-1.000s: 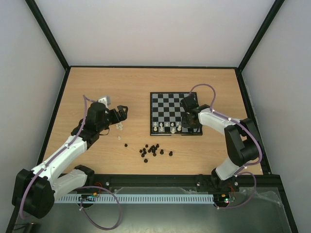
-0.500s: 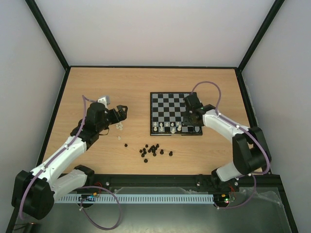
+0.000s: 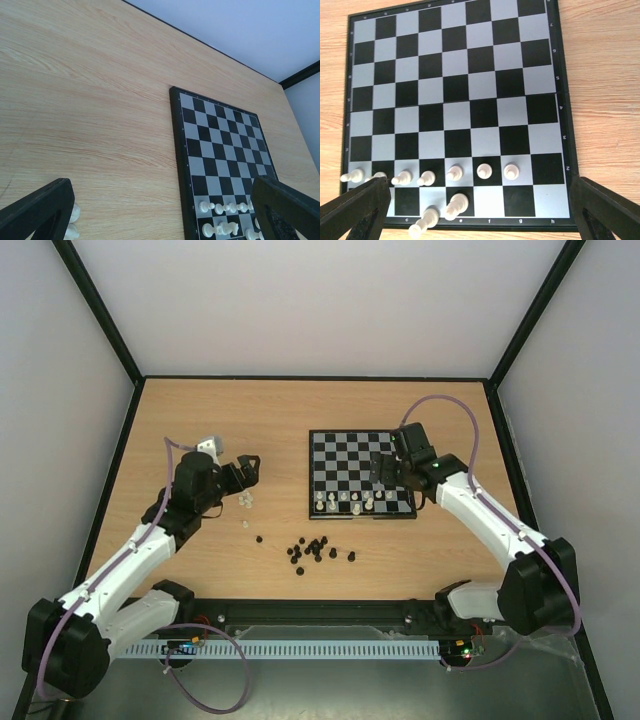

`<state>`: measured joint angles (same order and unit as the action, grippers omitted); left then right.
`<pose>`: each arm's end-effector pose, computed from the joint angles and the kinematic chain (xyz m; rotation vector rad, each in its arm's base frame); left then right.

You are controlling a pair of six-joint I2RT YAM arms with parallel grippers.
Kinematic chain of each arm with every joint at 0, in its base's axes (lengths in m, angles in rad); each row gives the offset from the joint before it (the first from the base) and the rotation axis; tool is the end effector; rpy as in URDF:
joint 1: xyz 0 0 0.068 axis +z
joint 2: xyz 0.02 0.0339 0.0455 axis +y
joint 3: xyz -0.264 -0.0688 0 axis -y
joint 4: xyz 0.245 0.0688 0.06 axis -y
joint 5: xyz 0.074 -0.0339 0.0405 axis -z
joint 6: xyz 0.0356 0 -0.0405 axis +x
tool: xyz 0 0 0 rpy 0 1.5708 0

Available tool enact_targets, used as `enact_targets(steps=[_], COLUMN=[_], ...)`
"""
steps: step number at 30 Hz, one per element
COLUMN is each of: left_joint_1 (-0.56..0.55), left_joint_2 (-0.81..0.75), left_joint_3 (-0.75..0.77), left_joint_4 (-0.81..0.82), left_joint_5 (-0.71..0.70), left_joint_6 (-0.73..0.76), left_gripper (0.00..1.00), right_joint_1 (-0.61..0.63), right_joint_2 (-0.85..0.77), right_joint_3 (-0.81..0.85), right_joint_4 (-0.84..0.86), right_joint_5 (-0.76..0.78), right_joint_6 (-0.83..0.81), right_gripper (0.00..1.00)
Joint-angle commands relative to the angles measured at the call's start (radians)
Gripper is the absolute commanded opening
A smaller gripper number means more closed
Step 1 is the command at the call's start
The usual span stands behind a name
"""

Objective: Set up the chess pieces on the board
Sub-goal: Pick up the chess piece at the center of the board.

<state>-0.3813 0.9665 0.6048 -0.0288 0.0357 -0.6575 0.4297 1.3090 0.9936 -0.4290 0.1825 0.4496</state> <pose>0.2053 -0.0837 0.2585 -0.2555 2.0146 -0.7065 0.2603 0.1122 0.2757 0.1157 2.3090 0.2398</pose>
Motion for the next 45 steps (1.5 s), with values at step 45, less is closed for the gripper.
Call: enact_targets(steps=[45], left_joint_1=[-0.002], left_joint_2=[-0.143], left_joint_3=[0.005], left_joint_4=[-0.022], left_joint_5=[-0.030], left_joint_6=[-0.008], left_gripper=[1.00], right_joint_1=[0.169], right_joint_2=[0.054], right_joint_3=[0.304], right_joint_4=[-0.097], right_joint_5=[-0.266], right_joint_6=[0.159], right_gripper=[0.99])
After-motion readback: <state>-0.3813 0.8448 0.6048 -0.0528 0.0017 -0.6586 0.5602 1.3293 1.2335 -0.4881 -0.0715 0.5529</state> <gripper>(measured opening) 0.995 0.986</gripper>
